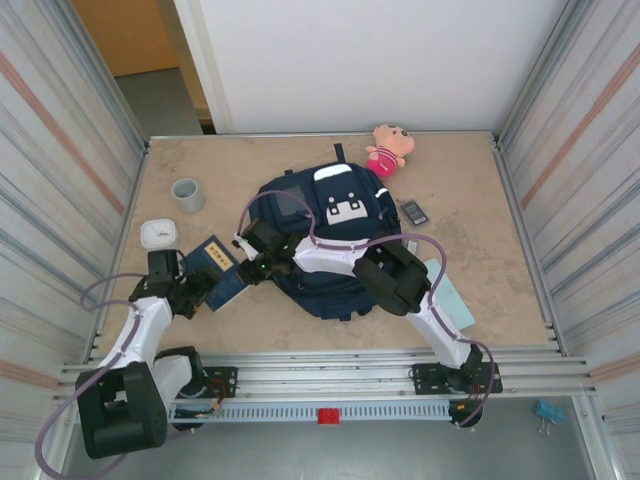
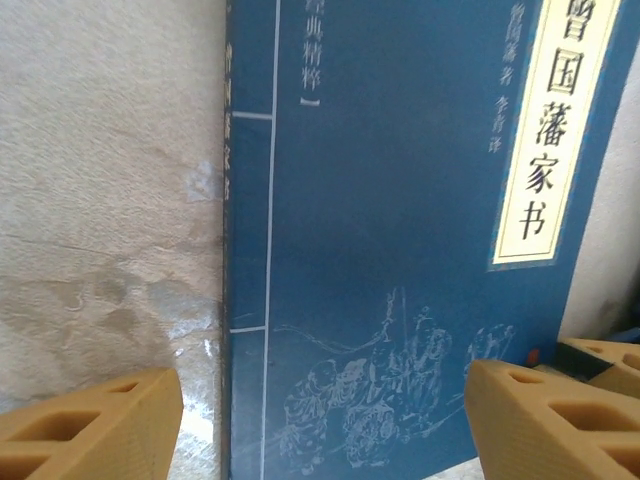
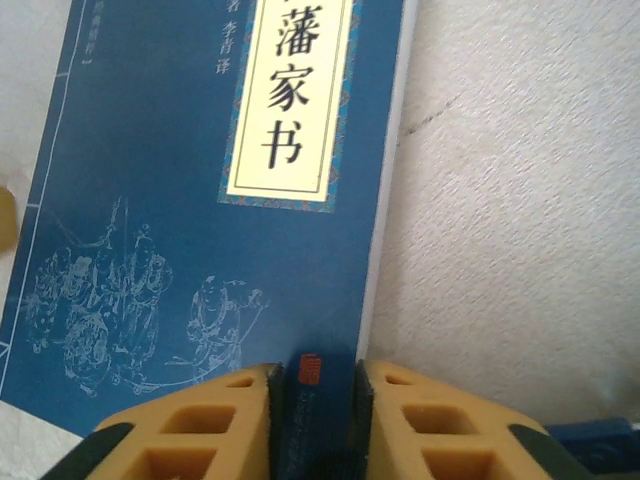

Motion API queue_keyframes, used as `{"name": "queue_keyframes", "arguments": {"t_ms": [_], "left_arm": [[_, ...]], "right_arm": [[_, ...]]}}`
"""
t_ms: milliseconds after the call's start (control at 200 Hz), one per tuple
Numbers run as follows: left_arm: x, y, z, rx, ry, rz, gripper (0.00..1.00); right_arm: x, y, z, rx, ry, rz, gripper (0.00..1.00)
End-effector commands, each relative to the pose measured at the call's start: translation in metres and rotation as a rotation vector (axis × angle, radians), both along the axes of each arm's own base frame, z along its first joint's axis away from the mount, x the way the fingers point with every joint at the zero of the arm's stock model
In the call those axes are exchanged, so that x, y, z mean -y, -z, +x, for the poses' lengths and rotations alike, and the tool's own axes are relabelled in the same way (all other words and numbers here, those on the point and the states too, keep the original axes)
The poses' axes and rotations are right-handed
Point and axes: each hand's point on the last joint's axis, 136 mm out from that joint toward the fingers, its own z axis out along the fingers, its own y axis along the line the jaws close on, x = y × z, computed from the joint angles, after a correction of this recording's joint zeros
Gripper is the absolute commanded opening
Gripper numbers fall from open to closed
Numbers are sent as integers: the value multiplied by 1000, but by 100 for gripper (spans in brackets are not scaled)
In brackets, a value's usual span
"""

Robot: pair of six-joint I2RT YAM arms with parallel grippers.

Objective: Pack books, pencil case, and school supplies into a backpack

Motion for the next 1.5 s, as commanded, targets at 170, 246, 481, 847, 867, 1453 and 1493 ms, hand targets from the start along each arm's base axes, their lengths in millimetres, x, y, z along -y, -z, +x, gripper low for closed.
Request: {"name": "queue_keyframes", "arguments": {"t_ms": [170,246,481,847,867,1453,1493], "left_arm": [[22,-18,21,130,74,-124,74],[29,-36,30,207,84,-173,74],[37,-81,42,362,95,-228,71],[45,-60,50,329,99,-262,67],[45,-61,51,334,103,-257,67],[55,-150,37,614,301,-34,0],[62,-170,33,679,339,-33,0]], "right_arm": [[16,42,-10,-67,5,-112,18],[15,42,-12,-81,5,-105,18],[14,41,-17,-119,16,-87,16],[16,39,-18,-132,23,-78,16],[16,39,-18,-132,24,-76,16],[57,-115,8,22,131,215,55],[68,-133,8,70,139,221,58]]}}
